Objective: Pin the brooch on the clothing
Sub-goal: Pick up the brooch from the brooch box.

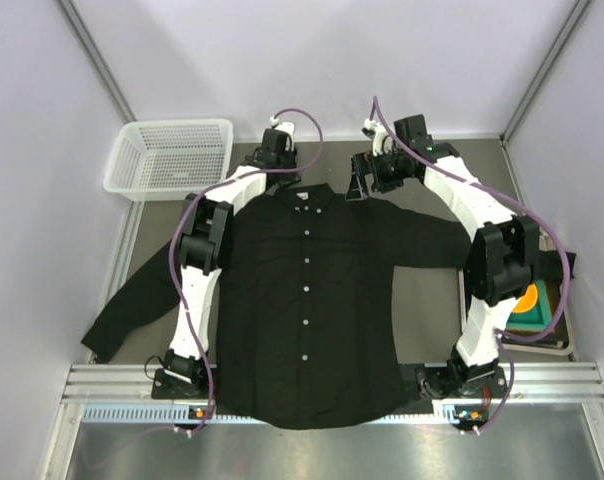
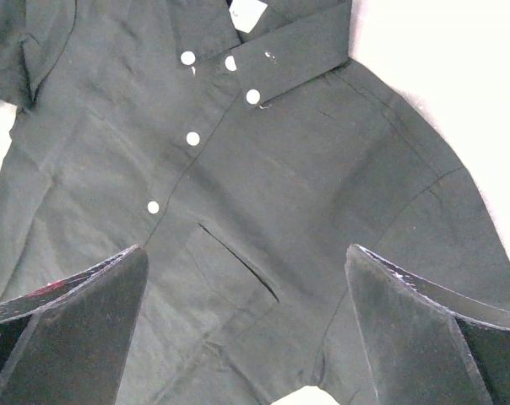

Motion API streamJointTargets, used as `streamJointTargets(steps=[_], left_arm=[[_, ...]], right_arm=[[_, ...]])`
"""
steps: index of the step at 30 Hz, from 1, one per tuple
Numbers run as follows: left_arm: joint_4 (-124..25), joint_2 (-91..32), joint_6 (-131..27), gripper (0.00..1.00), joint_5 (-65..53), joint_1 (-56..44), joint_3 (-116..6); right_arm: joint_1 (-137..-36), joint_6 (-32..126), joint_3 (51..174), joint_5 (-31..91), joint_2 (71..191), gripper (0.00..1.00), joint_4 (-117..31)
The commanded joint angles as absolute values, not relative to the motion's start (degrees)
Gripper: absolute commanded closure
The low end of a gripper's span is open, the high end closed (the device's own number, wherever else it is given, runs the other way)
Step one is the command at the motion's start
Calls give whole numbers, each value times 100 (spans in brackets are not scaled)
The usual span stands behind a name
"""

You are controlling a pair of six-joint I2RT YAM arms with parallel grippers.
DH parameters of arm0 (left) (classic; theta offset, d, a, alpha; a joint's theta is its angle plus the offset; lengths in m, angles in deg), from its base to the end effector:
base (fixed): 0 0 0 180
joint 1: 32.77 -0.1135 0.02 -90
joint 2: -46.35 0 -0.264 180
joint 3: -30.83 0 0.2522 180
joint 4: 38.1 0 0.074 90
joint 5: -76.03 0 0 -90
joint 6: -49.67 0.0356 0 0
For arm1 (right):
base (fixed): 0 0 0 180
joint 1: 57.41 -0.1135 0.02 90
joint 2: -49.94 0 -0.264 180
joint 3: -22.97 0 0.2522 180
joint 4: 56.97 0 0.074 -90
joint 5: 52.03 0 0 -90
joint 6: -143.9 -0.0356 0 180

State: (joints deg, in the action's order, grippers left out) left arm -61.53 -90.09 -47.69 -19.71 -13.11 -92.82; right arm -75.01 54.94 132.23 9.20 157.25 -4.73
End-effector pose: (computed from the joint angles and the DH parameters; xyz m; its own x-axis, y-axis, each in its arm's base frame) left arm 0.5149 -0.1802 0.1749 -0.5850 0.0737 -0.8077 0.1854 0.9817 -0.0447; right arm 0.3931 0.1427 0.2932 -0.7230 -0.2460 -0.6455 -0.5714 0.7382 0.3586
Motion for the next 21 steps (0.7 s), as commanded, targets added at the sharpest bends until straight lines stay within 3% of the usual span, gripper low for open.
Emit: streamJointTargets(steps=[1,8,16,21], left_arm=[[-6284,-7978,-4719,59,-1706,-1238,-9341],[-6697,-6661,-4614,58,-600,-1238,-8613],[-6557,-3796,-4288,55,1054,-1238,-6355],[-6407,-2171,-3597,53,1669,-1203,-5159]], right_arm=[[-7534,5784,13604,862,15331,1,-306],[-7490,6760,13438,940,14400,1,12],[-7490,7719,12770,1309,12730,1,20],[-7498,7720,12612,634,11904,1,573]])
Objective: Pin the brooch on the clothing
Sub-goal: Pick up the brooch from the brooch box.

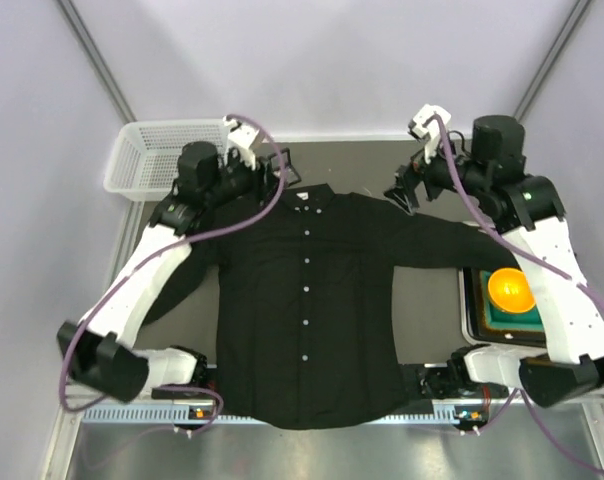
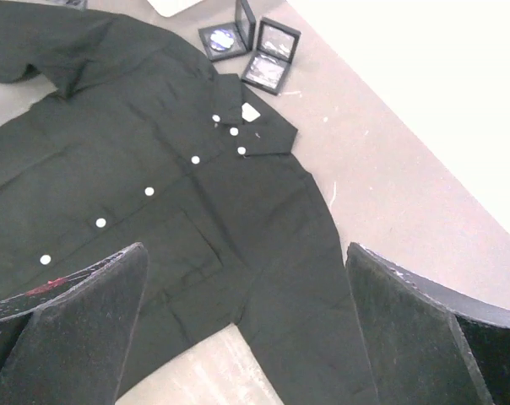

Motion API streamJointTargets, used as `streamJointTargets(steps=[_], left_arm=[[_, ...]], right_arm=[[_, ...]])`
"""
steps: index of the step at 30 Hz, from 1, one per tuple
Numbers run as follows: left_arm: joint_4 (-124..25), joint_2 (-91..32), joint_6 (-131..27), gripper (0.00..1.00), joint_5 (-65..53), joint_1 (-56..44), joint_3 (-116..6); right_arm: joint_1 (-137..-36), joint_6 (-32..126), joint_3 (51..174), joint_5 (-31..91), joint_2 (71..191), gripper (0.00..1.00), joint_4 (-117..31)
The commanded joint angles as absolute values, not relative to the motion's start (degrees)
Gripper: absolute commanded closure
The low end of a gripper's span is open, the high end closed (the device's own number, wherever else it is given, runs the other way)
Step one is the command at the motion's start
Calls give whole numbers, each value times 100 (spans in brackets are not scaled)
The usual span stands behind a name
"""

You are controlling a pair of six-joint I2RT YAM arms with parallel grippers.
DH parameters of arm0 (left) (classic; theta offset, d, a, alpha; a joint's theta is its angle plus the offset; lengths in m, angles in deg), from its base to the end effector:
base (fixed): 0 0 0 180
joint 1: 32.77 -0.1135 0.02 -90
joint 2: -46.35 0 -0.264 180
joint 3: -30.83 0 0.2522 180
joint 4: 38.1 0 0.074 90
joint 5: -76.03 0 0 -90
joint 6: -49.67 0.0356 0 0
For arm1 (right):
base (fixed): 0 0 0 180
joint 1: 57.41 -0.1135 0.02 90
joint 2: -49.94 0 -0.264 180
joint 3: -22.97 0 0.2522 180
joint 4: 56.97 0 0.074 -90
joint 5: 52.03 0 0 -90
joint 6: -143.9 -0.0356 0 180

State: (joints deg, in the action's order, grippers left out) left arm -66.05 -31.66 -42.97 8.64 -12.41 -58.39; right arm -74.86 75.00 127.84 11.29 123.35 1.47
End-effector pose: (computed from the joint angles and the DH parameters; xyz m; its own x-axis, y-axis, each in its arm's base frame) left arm 0.2904 -0.1224 0.3900 -0.3004 0.0661 -0.9515 0.6532 0.7412 -0.1547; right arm 0.2376 0.0914 0.4501 -0.1699 -0.3906 -0.9047 -0.7619 0.6343 -0.1308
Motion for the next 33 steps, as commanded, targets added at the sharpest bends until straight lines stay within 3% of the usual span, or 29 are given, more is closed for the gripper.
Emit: streamJointTargets(steps=[1,8,22,33], left_arm=[[-6442,-1967,-3385,53,1731,-1176,-5027],[-6794,-613,-1196,54,1618,-422,-4034],[-6996,-409,344,55,941,959,-3865],[-6944,-524,335,56,1037,1047,-3918]], right_arm=[[-7498,7467,12559,520,11807,1,600],[-7647,6279,12392,-1473,11893,3,592],[-9053,4423,12154,-1916,12807,10,-1060],[-9564,4326,12145,-1608,13203,31,-1403]])
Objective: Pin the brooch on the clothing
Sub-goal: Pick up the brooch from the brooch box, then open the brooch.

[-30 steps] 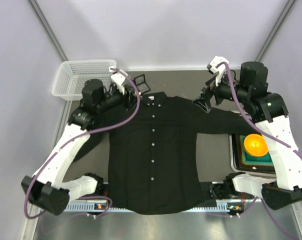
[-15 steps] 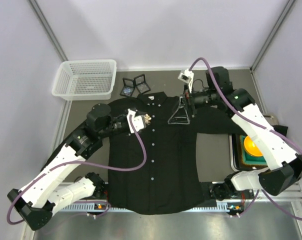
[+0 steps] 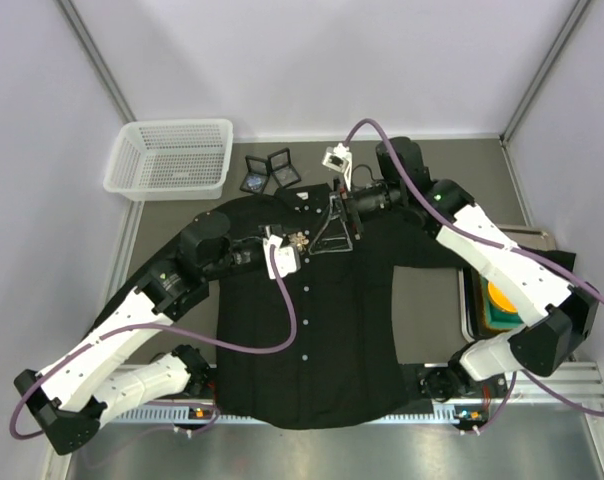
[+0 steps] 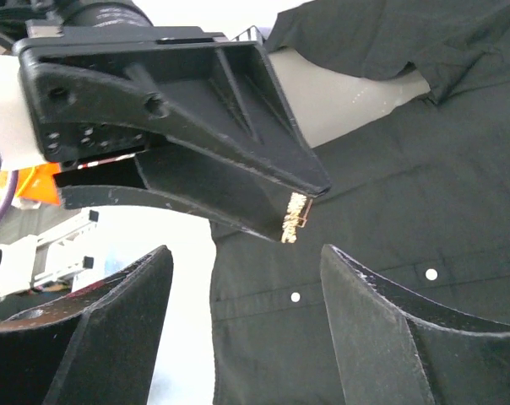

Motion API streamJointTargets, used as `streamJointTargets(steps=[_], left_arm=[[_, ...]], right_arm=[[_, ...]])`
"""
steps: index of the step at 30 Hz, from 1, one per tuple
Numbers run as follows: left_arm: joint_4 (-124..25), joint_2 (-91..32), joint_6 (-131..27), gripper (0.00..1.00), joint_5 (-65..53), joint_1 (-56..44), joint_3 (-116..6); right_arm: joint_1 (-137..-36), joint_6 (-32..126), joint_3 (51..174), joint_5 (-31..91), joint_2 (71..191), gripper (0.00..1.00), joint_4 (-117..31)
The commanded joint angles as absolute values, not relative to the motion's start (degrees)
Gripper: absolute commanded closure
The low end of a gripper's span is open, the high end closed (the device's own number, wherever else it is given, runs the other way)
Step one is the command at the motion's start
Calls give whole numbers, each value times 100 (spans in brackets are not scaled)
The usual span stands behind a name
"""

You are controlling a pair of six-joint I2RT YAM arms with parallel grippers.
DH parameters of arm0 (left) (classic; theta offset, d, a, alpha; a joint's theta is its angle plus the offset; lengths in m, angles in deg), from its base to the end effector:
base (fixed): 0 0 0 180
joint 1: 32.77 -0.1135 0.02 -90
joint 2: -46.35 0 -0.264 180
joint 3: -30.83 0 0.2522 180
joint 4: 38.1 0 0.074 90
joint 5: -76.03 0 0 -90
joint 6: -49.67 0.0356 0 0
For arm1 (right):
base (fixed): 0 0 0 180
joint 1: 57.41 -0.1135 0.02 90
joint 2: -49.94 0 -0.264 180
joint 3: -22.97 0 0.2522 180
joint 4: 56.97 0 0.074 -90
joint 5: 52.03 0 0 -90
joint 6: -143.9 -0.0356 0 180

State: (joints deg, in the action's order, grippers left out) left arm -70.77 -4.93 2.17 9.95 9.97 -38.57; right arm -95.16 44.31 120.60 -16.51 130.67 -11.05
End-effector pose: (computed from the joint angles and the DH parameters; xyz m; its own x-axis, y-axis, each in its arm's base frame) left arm 0.1354 -0.1448 0.3711 0.4778 0.3993 -0.7824 0.7946 0.1834 0.5788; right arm 0.2207 0.2075 0.4014 -0.5312 -0.2889 -0.7965 -0.8417 0.0728 0.5350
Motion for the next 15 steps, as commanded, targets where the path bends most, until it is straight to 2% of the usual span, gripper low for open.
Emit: streamJointTargets(steps=[1,10,15], left_arm=[[-6952,-532,335,56,1037,1056,-3935],[-6935,-559,370,56,1064,1109,-3971],[-6917,-568,370,57,1090,1135,-3997]], right_arm=[[-9581,4335,12154,-1600,13229,32,-1421],[-9634,4309,12216,-1441,13388,43,-1474],[-9687,4283,12233,-1415,13493,52,-1483]])
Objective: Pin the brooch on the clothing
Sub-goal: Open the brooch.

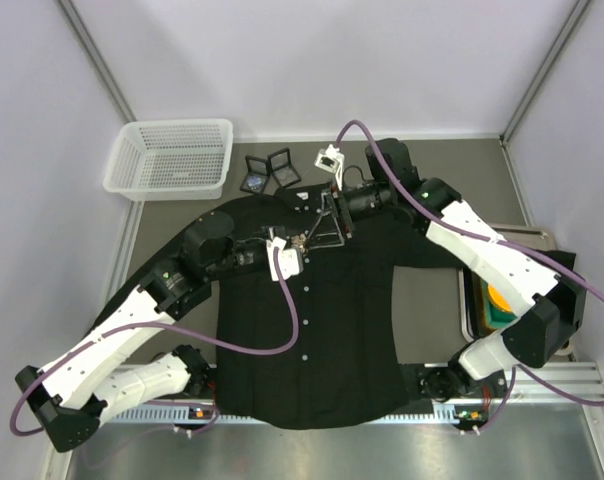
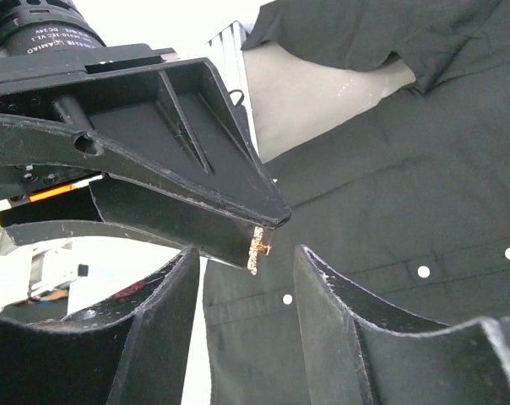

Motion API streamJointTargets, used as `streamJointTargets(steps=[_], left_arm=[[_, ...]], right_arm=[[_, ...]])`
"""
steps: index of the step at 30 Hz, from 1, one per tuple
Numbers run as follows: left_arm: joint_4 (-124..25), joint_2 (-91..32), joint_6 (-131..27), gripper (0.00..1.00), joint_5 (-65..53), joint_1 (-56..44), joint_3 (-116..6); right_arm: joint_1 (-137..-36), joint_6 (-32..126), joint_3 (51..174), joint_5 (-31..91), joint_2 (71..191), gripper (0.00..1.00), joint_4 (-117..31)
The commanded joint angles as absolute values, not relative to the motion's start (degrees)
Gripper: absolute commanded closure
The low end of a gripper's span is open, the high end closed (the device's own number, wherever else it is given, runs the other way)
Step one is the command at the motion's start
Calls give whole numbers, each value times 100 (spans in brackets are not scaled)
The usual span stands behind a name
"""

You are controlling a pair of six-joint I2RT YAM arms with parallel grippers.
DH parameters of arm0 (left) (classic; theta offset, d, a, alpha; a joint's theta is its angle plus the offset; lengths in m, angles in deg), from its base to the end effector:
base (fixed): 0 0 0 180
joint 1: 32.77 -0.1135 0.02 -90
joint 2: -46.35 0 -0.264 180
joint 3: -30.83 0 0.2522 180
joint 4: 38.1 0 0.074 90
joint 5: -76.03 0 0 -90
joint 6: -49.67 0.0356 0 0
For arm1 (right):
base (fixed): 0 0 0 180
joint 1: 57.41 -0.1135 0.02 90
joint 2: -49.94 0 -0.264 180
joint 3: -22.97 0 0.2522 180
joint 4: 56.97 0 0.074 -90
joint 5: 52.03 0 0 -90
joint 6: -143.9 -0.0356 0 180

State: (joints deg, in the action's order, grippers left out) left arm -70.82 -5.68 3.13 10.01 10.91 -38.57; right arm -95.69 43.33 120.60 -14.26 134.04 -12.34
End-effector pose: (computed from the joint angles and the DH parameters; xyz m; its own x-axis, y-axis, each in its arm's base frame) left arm 0.1354 -0.1493 0.3687 0.4900 0.4010 -0.7740 0.7954 0.1574 0.5852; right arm 0.2338 0.2204 0.3856 -0.5657 -0.3033 -0.7668 -0.8209 0.1191 0.5584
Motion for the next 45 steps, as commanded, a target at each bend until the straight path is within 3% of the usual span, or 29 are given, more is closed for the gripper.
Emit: streamJointTargets(steps=[1,8,9,10,12,16,19,24,28,32,35,39,45], left_arm=[[-6900,-559,361,57,1090,1135,-3997],[-6944,-568,440,57,1072,1153,-4015],[-6944,-576,449,57,1072,1153,-4023],[-6944,-577,441,57,1072,1162,-4015],[-6943,-559,449,55,1029,1162,-4006],[-7101,-489,362,33,704,1162,-4032],[-7146,-287,-84,22,30,1162,-4076],[-7277,-49,-1174,21,-887,1144,-4348],[-7471,-356,-3194,23,-1020,1039,-4814],[-7190,-681,-5715,32,103,-257,-5025],[-6735,-1216,-7843,33,1455,-1312,-4947],[-5513,-1560,-8970,34,2782,-1378,-4701],[-4449,-2044,-10121,38,3533,-1290,-4262]], right_arm=[[-9704,4274,12233,-1397,13502,53,-1491],[-9713,4177,12374,-1371,13607,71,-1500],[-9722,4168,12383,-1380,13634,76,-1509],[-9722,4168,12400,-1380,13634,89,-1509],[-9722,4159,12400,-1362,13617,100,-1509],[-9696,4273,12330,-1222,13441,100,-1483],[-9495,4414,12269,-1108,13213,100,-1448],[-9142,5168,12076,-292,12651,100,-1421],[-9151,6344,11777,999,12053,100,-1640],[-9291,7584,11207,2571,11403,100,-2368],[-9598,8990,10329,3397,10735,100,-3369],[-10159,11054,9002,3893,9787,100,-5316],[-10680,13781,7436,4043,9345,100,-6781]])
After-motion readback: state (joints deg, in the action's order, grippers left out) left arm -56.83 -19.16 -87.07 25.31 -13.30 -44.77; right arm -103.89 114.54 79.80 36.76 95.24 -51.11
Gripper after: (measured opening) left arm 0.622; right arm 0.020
